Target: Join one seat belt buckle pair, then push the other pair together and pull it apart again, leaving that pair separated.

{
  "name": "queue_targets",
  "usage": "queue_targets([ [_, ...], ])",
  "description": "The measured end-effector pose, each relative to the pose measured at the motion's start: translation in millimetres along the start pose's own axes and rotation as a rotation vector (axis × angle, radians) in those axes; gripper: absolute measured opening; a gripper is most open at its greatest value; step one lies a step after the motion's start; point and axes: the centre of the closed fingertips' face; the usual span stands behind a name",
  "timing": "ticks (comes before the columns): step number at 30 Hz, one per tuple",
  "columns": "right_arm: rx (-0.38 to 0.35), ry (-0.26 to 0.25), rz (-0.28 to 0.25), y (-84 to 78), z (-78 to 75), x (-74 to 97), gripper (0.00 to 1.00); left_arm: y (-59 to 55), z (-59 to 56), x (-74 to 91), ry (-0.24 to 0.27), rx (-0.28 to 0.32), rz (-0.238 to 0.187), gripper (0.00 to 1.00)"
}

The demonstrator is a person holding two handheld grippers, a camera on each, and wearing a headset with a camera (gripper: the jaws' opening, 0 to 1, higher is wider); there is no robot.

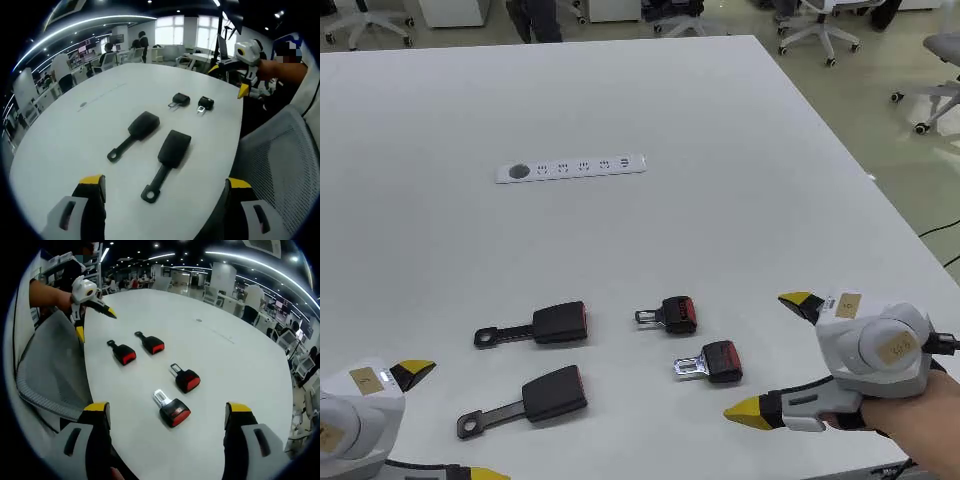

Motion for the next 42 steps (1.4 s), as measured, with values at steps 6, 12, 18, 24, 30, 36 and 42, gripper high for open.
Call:
queue_targets([
  [6, -0.006, 0.001, -0.004, -0.2, -0.4, 0.6, 1.00, 1.1, 1.5, 1.3, 0.003, 0.004, -0.005, 1.00],
  [12, -0.012, 0.000, -0.010, 1.3, 3.3, -0.4, 1.00, 2.5, 2.9, 1.7, 0.007, 0.009, -0.015, 1.00],
  [18, -0.027, 0.001, -0.018, 1.7, 3.5, -1.4, 0.99, 4.9, 3.5, 0.8, 0.009, 0.005, -0.021, 1.00],
  [24, -0.031, 0.010, -0.020, 3.0, 5.0, -1.1, 0.98, 6.1, 4.8, 0.5, 0.008, 0.002, -0.026, 1.00],
  [30, -0.017, 0.011, -0.016, 4.2, 3.1, -1.2, 0.96, 4.1, 7.8, 0.2, 0.008, 0.003, -0.021, 1.00],
  [36, -0.008, 0.028, -0.013, 4.5, 5.3, -2.3, 0.92, 6.2, 7.6, -1.6, 0.007, -0.004, -0.016, 1.00],
  [42, 0.003, 0.038, -0.011, 5.0, 6.7, -3.8, 0.88, 3.8, 9.0, -2.8, 0.005, -0.015, -0.006, 0.99],
])
Point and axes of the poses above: the centre of the closed fingertips' face, and the gripper's own axes: x roughly backward along the fingers, z roughly to its left, y roughly out of its top, and after that the axes turned 6 degrees about x, right-handed
